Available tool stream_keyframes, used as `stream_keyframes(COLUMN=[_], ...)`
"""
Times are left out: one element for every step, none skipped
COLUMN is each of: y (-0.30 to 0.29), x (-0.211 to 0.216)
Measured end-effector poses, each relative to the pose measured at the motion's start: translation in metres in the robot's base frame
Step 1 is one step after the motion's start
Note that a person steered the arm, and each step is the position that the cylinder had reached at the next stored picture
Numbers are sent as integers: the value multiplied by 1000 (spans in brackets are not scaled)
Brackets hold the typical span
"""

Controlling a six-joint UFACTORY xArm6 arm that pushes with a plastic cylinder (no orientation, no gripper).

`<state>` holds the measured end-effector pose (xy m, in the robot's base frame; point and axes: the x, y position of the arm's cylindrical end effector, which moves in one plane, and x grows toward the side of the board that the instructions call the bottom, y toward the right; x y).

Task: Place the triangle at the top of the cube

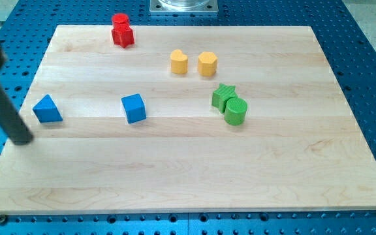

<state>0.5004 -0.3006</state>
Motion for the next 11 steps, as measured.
stream_keyframes(y=[25, 79, 38, -3, 3, 98, 169, 114, 131, 195, 205], x=[-20, -34, -17, -16, -55, -62, -63, -77, -121, -127, -118])
